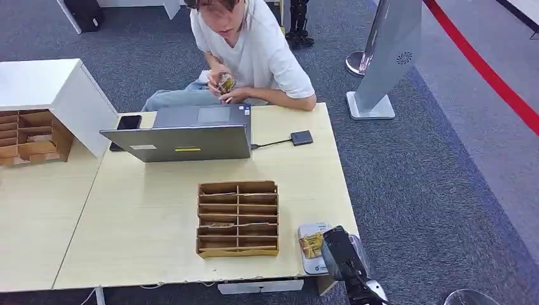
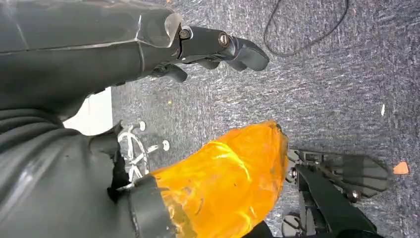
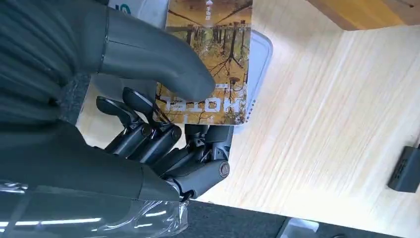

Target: Pass the card to the sensor for recognition and then transmit it.

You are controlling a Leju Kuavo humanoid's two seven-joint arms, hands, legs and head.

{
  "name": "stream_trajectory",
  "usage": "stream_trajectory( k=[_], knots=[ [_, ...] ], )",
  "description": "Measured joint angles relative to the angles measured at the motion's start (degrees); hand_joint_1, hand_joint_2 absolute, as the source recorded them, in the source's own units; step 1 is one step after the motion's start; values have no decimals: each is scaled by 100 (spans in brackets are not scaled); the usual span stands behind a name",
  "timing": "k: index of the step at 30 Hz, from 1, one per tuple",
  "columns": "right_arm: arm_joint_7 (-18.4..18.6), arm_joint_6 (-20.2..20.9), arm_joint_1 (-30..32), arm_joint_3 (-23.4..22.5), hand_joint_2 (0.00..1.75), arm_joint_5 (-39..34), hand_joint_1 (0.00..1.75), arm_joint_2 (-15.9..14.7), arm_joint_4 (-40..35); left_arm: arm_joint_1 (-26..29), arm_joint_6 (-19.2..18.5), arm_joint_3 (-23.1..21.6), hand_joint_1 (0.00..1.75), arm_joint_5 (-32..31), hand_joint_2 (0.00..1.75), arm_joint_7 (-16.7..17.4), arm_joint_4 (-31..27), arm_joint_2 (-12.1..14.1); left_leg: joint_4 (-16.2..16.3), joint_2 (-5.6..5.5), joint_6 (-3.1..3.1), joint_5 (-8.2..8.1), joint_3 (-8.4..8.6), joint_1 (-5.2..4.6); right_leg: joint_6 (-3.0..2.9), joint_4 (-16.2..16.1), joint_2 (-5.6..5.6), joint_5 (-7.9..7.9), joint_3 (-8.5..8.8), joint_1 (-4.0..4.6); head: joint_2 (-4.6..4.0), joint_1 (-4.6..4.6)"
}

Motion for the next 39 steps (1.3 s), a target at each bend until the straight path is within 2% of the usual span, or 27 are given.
stream_trajectory(
  k=[39],
  knots=[
    [107,-105,-166,11,175,140,175,0,450,-43,35,-74,0,-124,0,39,48,11,0,2,0,0,8,0,0,0,1,0,7,0,0,0]
  ],
)
